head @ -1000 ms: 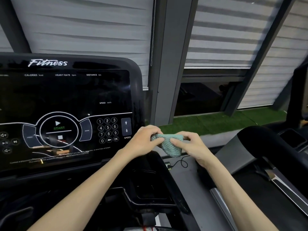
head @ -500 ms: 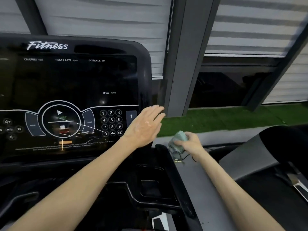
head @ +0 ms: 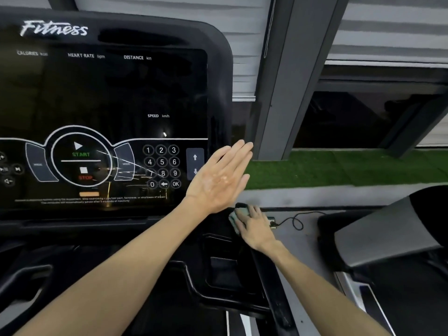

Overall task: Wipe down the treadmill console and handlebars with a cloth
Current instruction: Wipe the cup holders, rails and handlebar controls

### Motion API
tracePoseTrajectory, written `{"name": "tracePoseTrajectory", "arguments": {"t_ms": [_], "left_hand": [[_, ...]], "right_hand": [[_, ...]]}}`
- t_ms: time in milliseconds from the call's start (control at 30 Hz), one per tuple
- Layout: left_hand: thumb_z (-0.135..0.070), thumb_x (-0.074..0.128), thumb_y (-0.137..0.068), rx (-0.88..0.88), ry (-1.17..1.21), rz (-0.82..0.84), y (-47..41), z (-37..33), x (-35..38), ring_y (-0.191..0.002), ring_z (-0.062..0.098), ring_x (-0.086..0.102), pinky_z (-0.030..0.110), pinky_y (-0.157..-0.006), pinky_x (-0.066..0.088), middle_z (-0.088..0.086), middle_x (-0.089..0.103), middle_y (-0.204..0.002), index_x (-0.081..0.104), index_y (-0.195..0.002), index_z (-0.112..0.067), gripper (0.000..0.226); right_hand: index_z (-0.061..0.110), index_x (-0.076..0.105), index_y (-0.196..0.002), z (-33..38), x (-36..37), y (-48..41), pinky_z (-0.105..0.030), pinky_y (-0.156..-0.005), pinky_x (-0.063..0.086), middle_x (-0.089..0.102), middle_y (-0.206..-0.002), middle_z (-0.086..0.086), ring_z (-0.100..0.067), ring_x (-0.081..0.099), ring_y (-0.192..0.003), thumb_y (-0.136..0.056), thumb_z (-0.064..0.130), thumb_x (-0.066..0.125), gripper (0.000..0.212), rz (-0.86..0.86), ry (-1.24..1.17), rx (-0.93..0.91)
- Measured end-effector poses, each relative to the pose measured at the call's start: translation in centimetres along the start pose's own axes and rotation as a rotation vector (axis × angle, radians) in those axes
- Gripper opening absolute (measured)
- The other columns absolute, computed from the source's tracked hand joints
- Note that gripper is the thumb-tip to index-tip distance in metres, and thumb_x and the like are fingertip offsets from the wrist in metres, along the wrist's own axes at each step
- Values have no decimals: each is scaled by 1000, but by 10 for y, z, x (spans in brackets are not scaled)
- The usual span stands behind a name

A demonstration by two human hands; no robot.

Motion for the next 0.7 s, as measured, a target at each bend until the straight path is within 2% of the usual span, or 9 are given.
{"name": "tracePoseTrajectory", "arguments": {"t_ms": [133, 233, 367, 433, 500, 533, 633, 700], "left_hand": [[-33, 36, -102, -5, -16, -20, 0, 0, -2, -142, 24, 36, 38, -116, 21, 11, 41, -152, 47, -140, -2, 50], [-32, 35, -102, -8, -3, -14, 0, 0, -3, -142, 25, 36, 39, -116, 23, 12, 42, -151, 48, -139, -2, 50], [-31, 35, -102, -14, 16, 2, 0, -1, -3, -142, 26, 35, 40, -117, 24, 12, 42, -151, 48, -140, -2, 49], [-30, 34, -103, -9, 18, 21, 0, -1, -4, -143, 27, 33, 40, -117, 24, 12, 40, -152, 46, -141, -2, 49], [-29, 33, -103, -2, 10, 40, 0, -1, -5, -143, 27, 32, 41, -118, 22, 12, 39, -153, 44, -143, -1, 50], [-29, 32, -103, -1, 3, 46, 0, -1, -5, -143, 27, 32, 41, -118, 22, 12, 38, -153, 43, -143, -1, 50], [-30, 31, -103, 8, -35, 65, 1, 0, -5, -144, 27, 30, 41, -118, 21, 13, 35, -155, 38, -146, -1, 52], [-29, 30, -104, 15, -52, 64, 0, 0, -6, -146, 27, 27, 41, -119, 19, 13, 32, -157, 35, -147, -1, 53]], "right_hand": [[23, 47, -140, 2, 5, -17, -43, -107, 32, 37, -146, -21, -37, 34, -130, -101, 39, 36, 43, 3, -32, -29], [20, 51, -136, -1, 11, -5, -41, -110, 29, 37, -147, -21, -37, 31, -135, -101, 33, 41, 40, -46, -54, -40], [17, 54, -135, -6, 19, 32, -49, -111, 32, 35, -148, -24, -44, 27, -138, -98, 24, 44, 39, -112, -81, -85], [19, 50, -139, -7, 22, 56, -48, -111, 32, 27, -154, -19, -40, 19, -142, -98, 35, 29, 48, -91, -87, -66], [23, 45, -143, -9, 24, 83, -46, -113, 31, 19, -158, -13, -36, 11, -146, -90, 47, 10, 68, -72, -98, -69], [24, 45, -143, -11, 27, 98, -45, -112, 32, 18, -159, -10, -35, 11, -147, -88, 48, 8, 71, -70, -108, -63], [29, 47, -142, -16, 35, 146, -41, -106, 38, 18, -159, 0, -29, 14, -147, -96, 42, 19, 55, -113, -135, -32], [34, 41, -144, -22, 37, 171, -38, -108, 38, 7, -157, 11, -22, 9, -148, -101, 37, 27, 45, -122, -157, 5]]}}
Point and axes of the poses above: each hand's wrist, its own y-axis away from the middle knuckle, its own x-axis out of the palm, z = x × y, the point moved 4 cm from there along -y, towards the middle knuckle
